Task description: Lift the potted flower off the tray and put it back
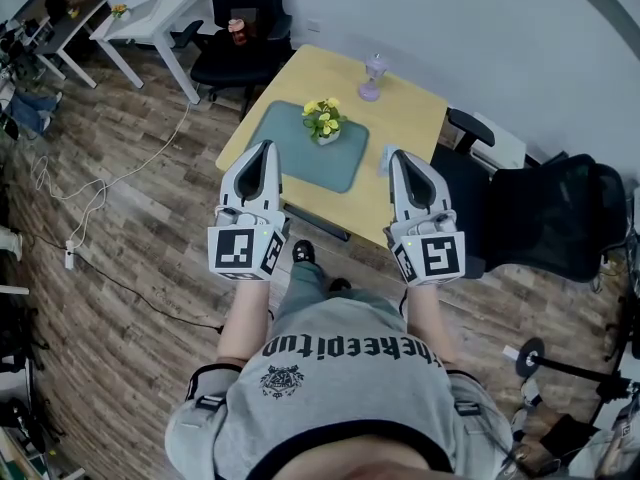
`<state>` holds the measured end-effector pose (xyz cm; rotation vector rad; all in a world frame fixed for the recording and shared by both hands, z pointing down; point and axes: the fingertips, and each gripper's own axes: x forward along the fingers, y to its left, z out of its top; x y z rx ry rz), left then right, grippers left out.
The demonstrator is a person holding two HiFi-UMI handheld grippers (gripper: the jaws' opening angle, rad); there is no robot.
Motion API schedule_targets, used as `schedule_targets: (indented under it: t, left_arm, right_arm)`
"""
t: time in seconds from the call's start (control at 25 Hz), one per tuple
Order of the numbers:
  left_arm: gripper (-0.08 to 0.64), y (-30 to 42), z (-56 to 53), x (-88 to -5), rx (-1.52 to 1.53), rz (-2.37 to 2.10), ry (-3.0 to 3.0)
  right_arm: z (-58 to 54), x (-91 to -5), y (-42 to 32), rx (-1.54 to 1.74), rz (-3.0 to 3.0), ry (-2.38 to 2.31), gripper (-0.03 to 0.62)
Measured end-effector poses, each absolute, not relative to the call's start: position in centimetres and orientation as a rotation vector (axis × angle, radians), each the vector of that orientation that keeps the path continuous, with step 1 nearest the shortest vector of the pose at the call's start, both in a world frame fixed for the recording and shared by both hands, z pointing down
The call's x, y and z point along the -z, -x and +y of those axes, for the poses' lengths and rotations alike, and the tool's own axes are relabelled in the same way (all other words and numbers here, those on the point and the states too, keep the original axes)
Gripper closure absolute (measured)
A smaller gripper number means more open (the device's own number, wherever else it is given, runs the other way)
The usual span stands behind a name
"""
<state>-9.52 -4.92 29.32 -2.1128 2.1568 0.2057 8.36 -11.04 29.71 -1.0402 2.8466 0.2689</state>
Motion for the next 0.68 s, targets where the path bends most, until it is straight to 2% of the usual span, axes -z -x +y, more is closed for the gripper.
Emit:
schedule_targets:
  t: [0.68]
  left_arm:
    - [0.555, 9.28, -4.98, -30.13, -0.22, 2.18, 2.122]
  right_arm:
    - [-10.81, -29.82, -9.07, -0.272, 2.844, 1.054, 0.592]
